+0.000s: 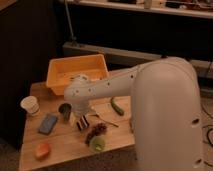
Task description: Place eraser in metal cup
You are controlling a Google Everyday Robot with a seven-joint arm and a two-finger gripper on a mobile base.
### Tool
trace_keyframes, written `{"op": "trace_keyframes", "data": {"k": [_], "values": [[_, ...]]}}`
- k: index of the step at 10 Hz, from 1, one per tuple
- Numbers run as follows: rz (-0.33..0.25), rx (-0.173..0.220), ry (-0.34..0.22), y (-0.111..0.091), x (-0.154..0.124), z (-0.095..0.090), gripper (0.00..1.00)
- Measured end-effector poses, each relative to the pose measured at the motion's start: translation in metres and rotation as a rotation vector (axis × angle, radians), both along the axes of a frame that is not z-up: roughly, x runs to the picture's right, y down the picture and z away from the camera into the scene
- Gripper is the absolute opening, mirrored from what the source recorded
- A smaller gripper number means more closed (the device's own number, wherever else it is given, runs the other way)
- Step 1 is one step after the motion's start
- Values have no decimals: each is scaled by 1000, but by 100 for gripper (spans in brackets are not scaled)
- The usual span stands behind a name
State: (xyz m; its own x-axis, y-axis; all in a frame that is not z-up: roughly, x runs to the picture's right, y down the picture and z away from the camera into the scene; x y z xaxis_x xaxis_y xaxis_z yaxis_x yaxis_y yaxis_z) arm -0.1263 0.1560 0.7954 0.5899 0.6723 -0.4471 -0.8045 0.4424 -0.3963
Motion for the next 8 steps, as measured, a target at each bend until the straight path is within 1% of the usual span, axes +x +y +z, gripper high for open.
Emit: {"op": "trace_keyframes", "data": {"k": [2,3,4,6,8], "values": [[-2,14,-9,10,-1,23,79],[17,8,-10,12,-2,34,79],[32,3,-12,11,-2,40,79],[56,-14,-16,9,-10,45,79],[63,-21,-25,7,-19,47,79]]}}
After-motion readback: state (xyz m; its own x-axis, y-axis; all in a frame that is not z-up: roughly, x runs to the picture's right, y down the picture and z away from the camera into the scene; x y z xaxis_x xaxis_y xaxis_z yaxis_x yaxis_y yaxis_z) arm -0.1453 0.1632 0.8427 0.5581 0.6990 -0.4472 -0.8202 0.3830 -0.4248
